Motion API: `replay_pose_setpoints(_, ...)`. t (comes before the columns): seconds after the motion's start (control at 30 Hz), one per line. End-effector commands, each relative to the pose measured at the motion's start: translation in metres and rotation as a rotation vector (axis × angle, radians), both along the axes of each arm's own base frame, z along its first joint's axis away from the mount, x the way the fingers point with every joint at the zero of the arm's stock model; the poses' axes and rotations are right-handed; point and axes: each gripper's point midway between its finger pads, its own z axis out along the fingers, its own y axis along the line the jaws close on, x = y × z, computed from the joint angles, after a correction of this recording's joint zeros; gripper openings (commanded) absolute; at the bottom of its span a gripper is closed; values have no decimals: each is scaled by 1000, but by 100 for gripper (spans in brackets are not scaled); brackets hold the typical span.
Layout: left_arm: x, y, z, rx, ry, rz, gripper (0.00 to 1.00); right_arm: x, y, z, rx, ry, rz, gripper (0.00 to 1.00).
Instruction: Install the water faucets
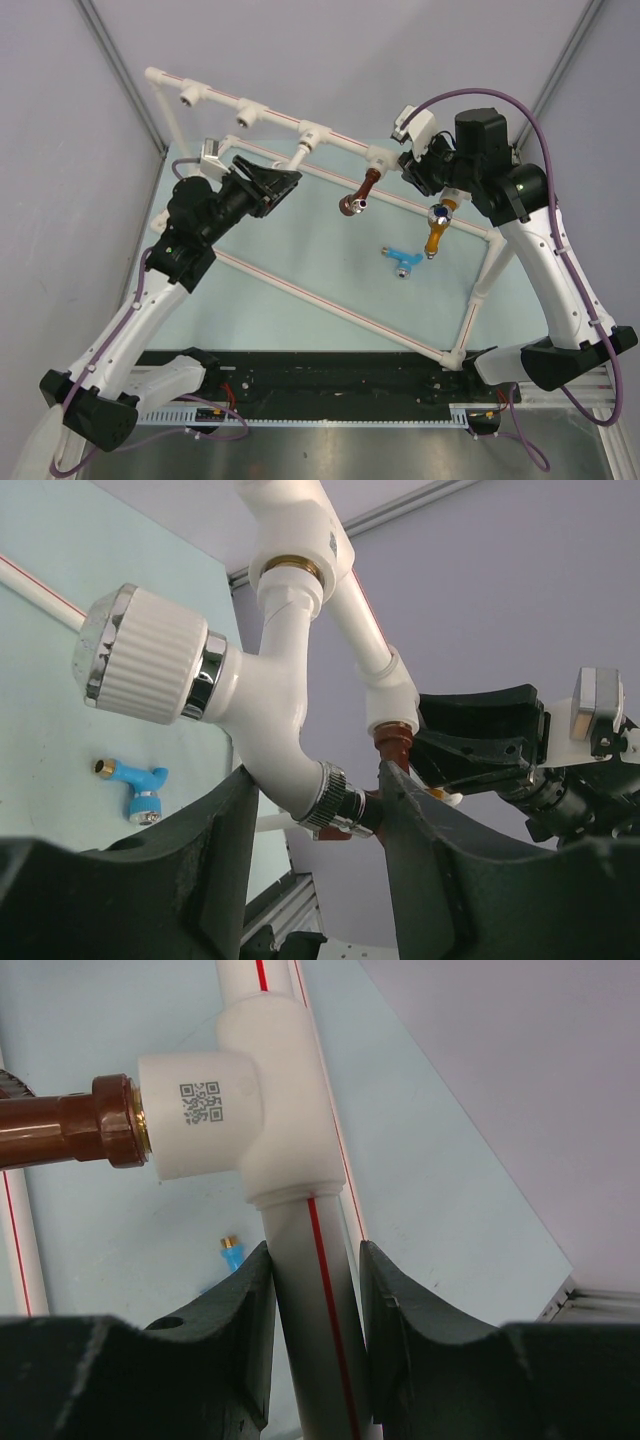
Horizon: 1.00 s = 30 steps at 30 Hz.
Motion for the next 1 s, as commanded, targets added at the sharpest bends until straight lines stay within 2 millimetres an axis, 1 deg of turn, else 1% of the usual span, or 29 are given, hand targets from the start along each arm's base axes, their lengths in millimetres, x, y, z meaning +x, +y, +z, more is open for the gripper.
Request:
replay_pose_setpoints(0.0, 0, -1, 7, -26, -32, -10, 43, -2, -7, -19, 7, 90, -91, 0)
replay_pose_setpoints(0.07, 1, 1, 9, -8, -55, 1, 35, -2, -8, -18, 8, 87, -93, 0)
replay_pose_setpoints(0.1, 2, 2, 9, 23, -79, 5, 29, -2, -8, -19, 8, 88, -93, 0)
replay_pose_setpoints(0.17, 4, 6, 9, 65, -109, 25, 22, -3, -8, -18, 7, 86, -92, 0)
replay_pose_setpoints(0.2, 6, 8, 8, 122, -153, 31, 17, -3, -8, -18, 6, 87, -91, 0)
replay_pose_setpoints(0.27, 8, 11, 10, 196, -205, 44, 13, -3, -8, -18, 7, 86, -91, 0)
replay_pose_setpoints(0.3, 10, 14, 7, 278, -257, 47, 11, -2, -8, -18, 8, 85, -90, 0)
replay_pose_setpoints(0.33, 11, 16, 9, 320, -290, 50, 10, -3, -8, -18, 8, 85, -92, 0)
replay_pose_setpoints(0.37, 12, 18, 9, 362, -317, 54, 8, -2, -8, -18, 7, 86, -92, 0)
replay_pose_setpoints(0.4, 15, 22, 6, 444, -367, 61, 6, -2, -8, -18, 7, 86, -92, 0)
replay_pose_setpoints(0.47, 14, 29, 7, 529, -425, 86, 3, -2, -8, -17, 10, 82, -91, 0)
replay_pose_setpoints(0.5, 16, 33, 6, 620, -487, 96, 1, -2, -7, -17, 9, 84, -89, 0)
replay_pose_setpoints(0.53, 17, 36, 5, 673, -516, 112, 0, -2, -7, -17, 9, 84, -89, 0)
replay_pose_setpoints(0.57, 12, 34, 8, 718, -564, 110, 0, -2, -7, -18, 9, 85, -89, 0)
replay_pose_setpoints(0.6, 14, 40, 7, 831, -627, 128, 0, -2, -7, -18, 9, 85, -89, 0)
replay_pose_setpoints(0.63, 15, 43, 6, 890, -650, 146, 0, -2, -7, -18, 9, 84, -89, 0)
replay_pose_setpoints(0.67, 11, 38, 7, 937, -693, 129, 0, -2, -7, -18, 10, 86, -90, 0)
replay_pose_setpoints(0.7, 13, 41, 7, 1026, -743, 136, 0, -2, -7, -18, 10, 86, -90, 0)
replay_pose_setpoints(0.77, 11, 38, 5, 1096, -793, 118, 0, -2, -6, -18, 8, 89, -88, 0)
replay_pose_setpoints(0.8, 12, 39, 4, 1171, -837, 114, 0, -2, -7, -18, 9, 87, -90, 0)
replay_pose_setpoints(0.83, 12, 40, 2, 1210, -852, 110, 0, -2, -6, -18, 9, 87, -88, 0)
replay_pose_setpoints(0.9, 12, 36, -1, 1317, -924, 78, 0, -2, -7, -18, 9, 89, -91, 0)
replay_pose_setpoints(0.93, 14, 38, -5, 1370, -930, 83, 0, -2, -7, -17, 10, 86, -90, 0)
replay_pose_setpoints(0.97, 12, 35, -4, 1439, -982, 69, 0, -2, -7, -17, 10, 85, -92, 0)
